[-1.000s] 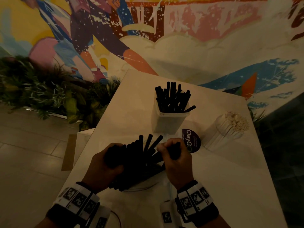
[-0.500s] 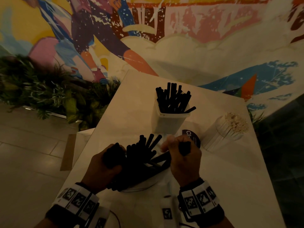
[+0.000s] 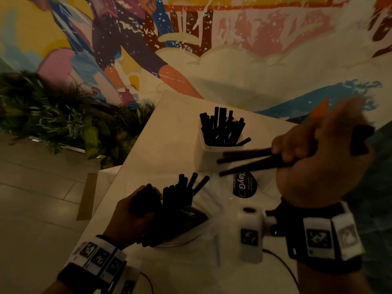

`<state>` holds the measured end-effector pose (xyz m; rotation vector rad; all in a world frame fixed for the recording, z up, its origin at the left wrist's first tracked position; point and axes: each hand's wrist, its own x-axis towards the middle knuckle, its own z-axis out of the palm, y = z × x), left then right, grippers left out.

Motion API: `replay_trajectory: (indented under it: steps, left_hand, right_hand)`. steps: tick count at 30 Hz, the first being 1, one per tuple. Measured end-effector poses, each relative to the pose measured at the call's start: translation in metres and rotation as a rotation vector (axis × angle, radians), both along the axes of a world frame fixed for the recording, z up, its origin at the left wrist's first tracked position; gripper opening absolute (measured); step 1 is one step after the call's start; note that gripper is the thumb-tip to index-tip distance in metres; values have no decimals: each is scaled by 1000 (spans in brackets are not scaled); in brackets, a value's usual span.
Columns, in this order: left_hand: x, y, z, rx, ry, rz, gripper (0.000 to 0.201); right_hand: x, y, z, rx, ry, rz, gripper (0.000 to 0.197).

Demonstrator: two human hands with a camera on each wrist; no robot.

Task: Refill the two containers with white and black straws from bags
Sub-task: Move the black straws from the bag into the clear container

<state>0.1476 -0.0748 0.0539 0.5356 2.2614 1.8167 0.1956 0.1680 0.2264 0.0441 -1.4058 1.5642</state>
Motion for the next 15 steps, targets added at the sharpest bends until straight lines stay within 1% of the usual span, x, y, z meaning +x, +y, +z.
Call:
replay_trajectory:
  steps: [1, 2, 4, 5, 6, 7, 9, 10, 12, 13, 15]
  left_hand:
    - [0, -1, 0, 4, -4, 2, 30]
    - [1, -1, -1, 4, -8, 6, 29]
    - [2, -2, -1, -9, -6, 12, 27]
    - [3, -2, -1, -11, -5, 14, 26]
    - [3, -3, -2, -5, -7, 17, 26]
    - [3, -3, -2, 1, -13, 22, 26]
    - [4, -3, -1, -5, -8, 26, 28]
    - [5, -3, -1, -9, -3, 25, 28]
    - [5, -3, 0, -5, -9, 33, 30]
    - [6, -3, 0, -1, -17, 37, 31]
    - [6, -4, -1, -3, -21, 43, 33]
  right_hand:
    - [-4, 9, 5, 16, 30, -23, 43]
    - [-8, 19, 10, 46, 17, -26, 38]
    - [-18, 33, 18, 75, -31, 16, 42]
    - [-24, 32, 23, 29, 13, 21, 43]
    - [-32, 28, 26, -56, 83, 3, 41]
    - [-41, 23, 26, -122, 125, -46, 39]
    - [-63, 13, 16, -140, 109, -107, 38]
    - [-72, 13, 8, -129, 46, -123, 38]
    - [-93, 21, -22, -60, -196, -149, 39]
    - [-101, 26, -38, 8, -340, -160, 41]
    - [-113, 36, -65, 184, -624, -226, 50]
